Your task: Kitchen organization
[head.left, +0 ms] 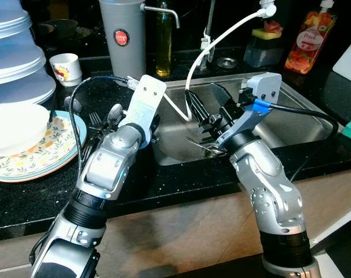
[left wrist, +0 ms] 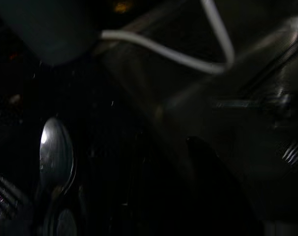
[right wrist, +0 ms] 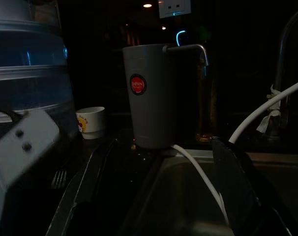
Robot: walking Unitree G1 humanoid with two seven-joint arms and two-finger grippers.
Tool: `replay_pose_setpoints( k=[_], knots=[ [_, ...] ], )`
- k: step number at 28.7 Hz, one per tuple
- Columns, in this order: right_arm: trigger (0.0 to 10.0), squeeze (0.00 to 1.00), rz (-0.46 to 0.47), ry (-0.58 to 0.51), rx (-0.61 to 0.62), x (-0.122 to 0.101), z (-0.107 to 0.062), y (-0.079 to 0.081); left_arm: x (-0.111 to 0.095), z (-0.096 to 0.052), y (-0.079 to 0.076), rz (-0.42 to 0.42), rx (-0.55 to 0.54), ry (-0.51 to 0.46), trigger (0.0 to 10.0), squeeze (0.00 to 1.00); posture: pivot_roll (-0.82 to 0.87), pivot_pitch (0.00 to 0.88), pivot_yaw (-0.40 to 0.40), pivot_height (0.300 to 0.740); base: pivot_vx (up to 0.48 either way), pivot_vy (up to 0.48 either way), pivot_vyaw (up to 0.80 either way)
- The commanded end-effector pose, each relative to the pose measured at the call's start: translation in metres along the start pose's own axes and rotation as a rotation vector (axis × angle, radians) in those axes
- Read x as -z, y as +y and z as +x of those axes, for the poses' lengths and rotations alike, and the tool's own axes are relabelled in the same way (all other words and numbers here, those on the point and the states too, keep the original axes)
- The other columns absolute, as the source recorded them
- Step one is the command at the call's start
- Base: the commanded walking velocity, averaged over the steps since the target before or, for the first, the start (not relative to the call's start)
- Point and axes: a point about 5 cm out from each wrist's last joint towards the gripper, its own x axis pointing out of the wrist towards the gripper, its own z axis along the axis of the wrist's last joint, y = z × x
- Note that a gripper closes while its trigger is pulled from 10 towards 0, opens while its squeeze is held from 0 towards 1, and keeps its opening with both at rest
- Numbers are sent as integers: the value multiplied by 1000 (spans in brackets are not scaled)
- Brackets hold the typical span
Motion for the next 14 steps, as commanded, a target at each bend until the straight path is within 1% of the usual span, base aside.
replay_pose_setpoints(
  k=[1,2,4,8,9,10,13,14],
  knots=[
    [10000,0,-7,0,2,-2,-2,0,8,-1,4,44,-17,40,10000,0,5,0,-6,740,0,0,0],
    [10000,0,-7,2,4,-2,-3,0,10,-4,6,111,-1,46,10000,0,5,0,-6,740,0,0,0],
    [10000,0,-4,4,9,-1,-3,-1,14,-10,7,205,28,69,10000,0,18,0,-5,740,0,0,0],
    [10000,0,-3,1,6,-2,-2,-1,16,-12,5,221,33,79,10000,0,16,0,-6,740,0,0,0],
    [10000,0,-3,-3,5,-2,-1,-1,21,-12,4,249,29,96,10000,0,19,0,-8,740,0,0,0],
    [10000,0,-2,-4,5,-2,-1,0,24,-12,4,256,26,105,10000,0,19,0,-8,740,0,0,0],
    [10000,0,-2,-4,4,-2,0,-1,28,-10,4,256,27,121,10000,0,16,0,-12,740,0,0,0],
    [10000,0,-5,-3,2,-2,0,-1,33,-7,2,258,37,142,10000,0,12,0,-10,740,0,0,0]
  ],
)
